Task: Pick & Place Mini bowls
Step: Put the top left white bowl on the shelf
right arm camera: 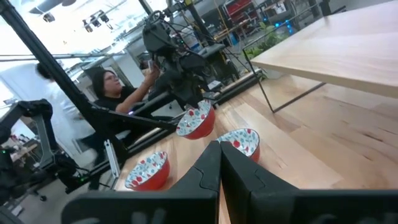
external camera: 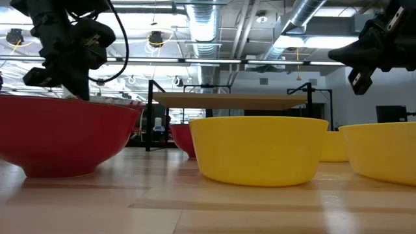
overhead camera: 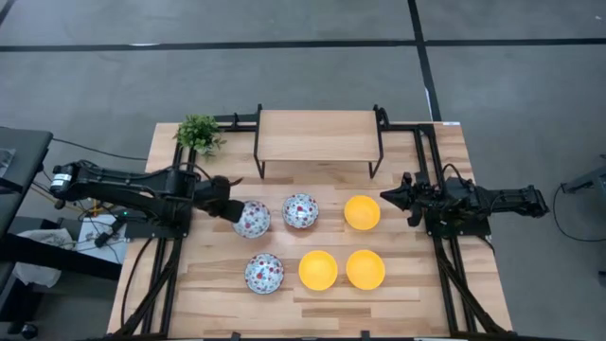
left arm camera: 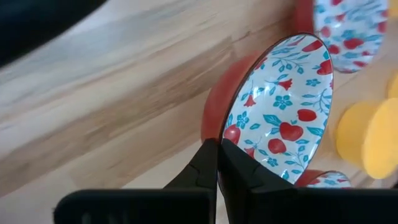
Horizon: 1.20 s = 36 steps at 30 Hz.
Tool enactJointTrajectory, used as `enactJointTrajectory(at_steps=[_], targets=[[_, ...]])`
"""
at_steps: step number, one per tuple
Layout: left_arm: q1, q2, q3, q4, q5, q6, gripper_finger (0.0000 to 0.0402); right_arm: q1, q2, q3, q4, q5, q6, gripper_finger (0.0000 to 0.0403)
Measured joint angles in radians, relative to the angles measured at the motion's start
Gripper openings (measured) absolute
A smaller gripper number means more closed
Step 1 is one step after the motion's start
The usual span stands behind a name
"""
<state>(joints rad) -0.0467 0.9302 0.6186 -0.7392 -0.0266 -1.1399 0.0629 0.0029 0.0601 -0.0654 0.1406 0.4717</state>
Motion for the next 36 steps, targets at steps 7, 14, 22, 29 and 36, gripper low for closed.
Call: enactJointTrajectory(at_steps=[7, 14, 22, 29, 36], targets=[[0.0, 0.0, 0.0, 0.143, -0.034, 0.018, 0.0003, 0.0, 0.009, 0.001, 0.089, 0.0, 0.001, 0.0], [0.0, 0.0, 0.0, 0.323, -0.098, 0.037, 0.0003, 0.002, 0.121, 0.005, 0.286, -0.003, -0.005, 0.0], [0.0, 0.0, 0.0, 0.543, -0.201, 0.089, 0.0003, 0.002, 0.398, 0.228, 0.309, -0.009, -0.183, 0.0], [0.0, 0.007, 0.038, 0.667, -0.307, 0.157, 0.0003, 0.002, 0.676, 0.498, 0.288, -0.01, -0.457, 0.0], [0.031, 0.118, 0.23, 0.674, -0.351, 0.281, 0.0003, -0.029, 0.922, 0.767, 0.004, -0.007, -0.469, 0.0]])
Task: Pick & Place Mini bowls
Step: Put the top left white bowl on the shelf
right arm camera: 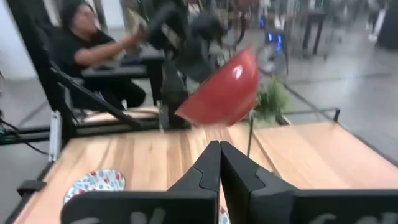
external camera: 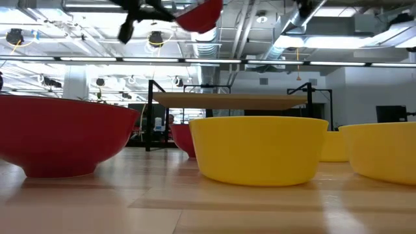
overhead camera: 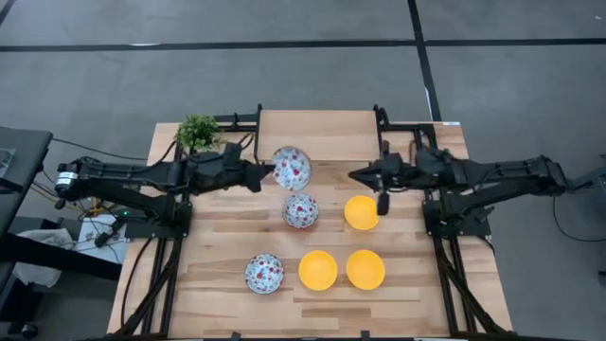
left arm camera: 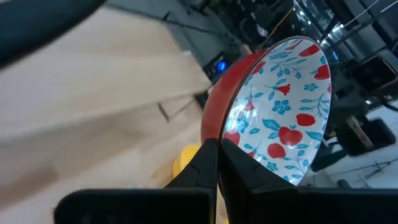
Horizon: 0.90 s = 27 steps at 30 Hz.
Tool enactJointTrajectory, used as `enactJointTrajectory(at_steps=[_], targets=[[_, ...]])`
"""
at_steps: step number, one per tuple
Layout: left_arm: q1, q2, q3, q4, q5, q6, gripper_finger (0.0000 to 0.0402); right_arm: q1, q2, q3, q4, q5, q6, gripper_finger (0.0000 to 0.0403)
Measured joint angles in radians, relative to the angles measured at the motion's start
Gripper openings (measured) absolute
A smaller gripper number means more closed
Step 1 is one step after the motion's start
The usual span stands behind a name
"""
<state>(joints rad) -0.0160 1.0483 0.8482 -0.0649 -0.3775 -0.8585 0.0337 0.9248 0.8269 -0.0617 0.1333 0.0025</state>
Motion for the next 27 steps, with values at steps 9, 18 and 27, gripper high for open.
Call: enactJointTrajectory(at_steps=[9, 18, 27], targets=[[0.098, 0.165, 0.241, -0.085, 0.037, 0.167, 0.0003, -0.031, 0.128, 0.214, -0.154, 0.007, 0.005, 0.0], [0.14, 0.289, 0.386, -0.135, -0.012, 0.306, 0.0003, -0.03, 0.128, 0.347, -0.286, 0.25, 0.058, 0.0042], [0.149, 0.378, 0.497, -0.117, -0.135, 0.499, 0.0003, -0.03, 0.16, 0.359, -0.3, 0.394, 0.094, 0.0114]])
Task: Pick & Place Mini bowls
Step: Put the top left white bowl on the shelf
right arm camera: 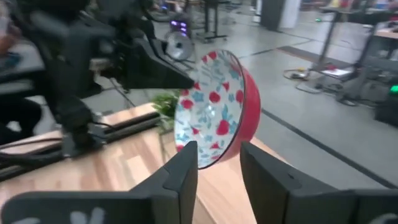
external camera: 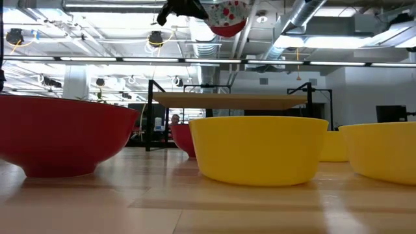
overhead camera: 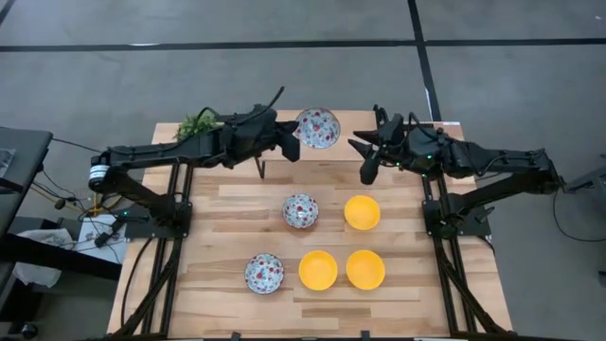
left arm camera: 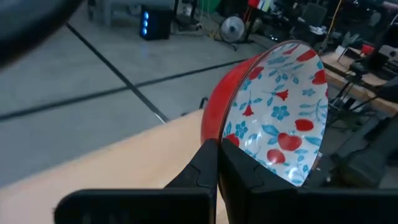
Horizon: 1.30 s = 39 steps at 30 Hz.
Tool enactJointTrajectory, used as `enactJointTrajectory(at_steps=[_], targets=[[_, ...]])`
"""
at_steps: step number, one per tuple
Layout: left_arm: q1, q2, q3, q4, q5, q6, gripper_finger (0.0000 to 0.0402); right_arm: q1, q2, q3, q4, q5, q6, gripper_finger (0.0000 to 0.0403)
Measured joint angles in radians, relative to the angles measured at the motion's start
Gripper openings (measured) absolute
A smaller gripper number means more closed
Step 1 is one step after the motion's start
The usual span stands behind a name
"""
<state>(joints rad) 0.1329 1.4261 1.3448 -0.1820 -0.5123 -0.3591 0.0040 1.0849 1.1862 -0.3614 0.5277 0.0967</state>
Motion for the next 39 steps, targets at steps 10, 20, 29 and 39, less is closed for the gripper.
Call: enactJointTrajectory(at_steps=[10, 20, 29, 39], targets=[[0.0, 0.015, 0.005, 0.04, -0.064, 0.125, 0.0003, -0.001, 0.084, 0.002, 0.07, 0.129, -0.052, 0.0117], [0.0, 0.015, 0.004, 0.048, -0.064, 0.146, 0.0003, -0.064, 0.116, 0.001, 0.109, 0.153, -0.043, 0.0116], [0.0, 0.015, 0.004, 0.052, -0.064, 0.146, 0.0003, -0.123, 0.129, 0.002, 0.125, 0.052, -0.004, 0.0116], [0.0, 0.015, 0.003, 0.05, -0.064, 0.146, 0.0003, -0.149, 0.16, 0.001, 0.146, 0.037, 0.0, 0.0116]])
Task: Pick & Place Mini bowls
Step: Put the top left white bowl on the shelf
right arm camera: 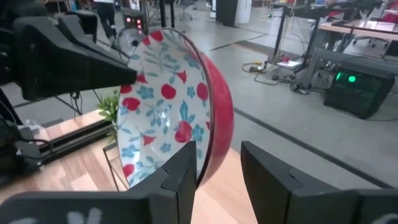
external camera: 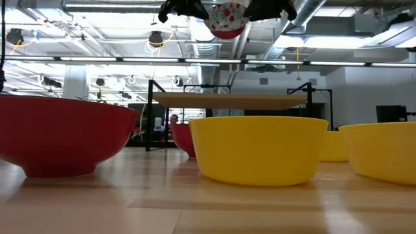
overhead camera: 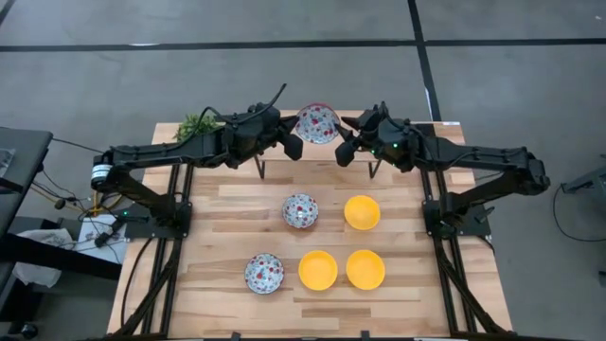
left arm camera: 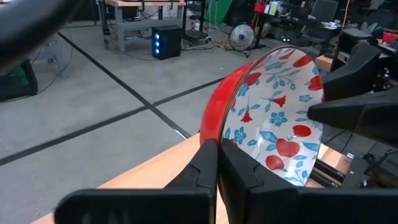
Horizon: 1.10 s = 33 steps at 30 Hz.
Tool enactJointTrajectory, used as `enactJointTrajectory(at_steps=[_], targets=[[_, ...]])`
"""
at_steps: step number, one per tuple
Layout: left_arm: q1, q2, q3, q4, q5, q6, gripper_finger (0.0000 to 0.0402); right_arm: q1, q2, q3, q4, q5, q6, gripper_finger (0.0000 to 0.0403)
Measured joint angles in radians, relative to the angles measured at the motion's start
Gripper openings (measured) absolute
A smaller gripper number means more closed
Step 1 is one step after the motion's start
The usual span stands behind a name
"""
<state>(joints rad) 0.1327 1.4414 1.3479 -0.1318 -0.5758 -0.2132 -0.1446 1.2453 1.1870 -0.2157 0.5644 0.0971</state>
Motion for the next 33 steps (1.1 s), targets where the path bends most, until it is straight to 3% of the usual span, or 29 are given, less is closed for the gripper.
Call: enactJointTrajectory(at_steps=[7, 20, 33], targets=[[0.0, 0.0, 0.0, -0.001, 0.0, 0.0, 0.0003, -0.002, 0.001, 0.0, 0.014, 0.008, 0.0, 0.0099], [0.0, 0.0, 0.0, -0.001, 0.001, 0.0, 0.0003, -0.002, 0.004, 0.0, 0.015, 0.008, -0.001, 0.0009], [-0.002, 0.0, -0.001, -0.002, 0.016, -0.004, 0.0003, -0.003, 0.003, 0.0, 0.009, -0.001, 0.0, 0.0001]])
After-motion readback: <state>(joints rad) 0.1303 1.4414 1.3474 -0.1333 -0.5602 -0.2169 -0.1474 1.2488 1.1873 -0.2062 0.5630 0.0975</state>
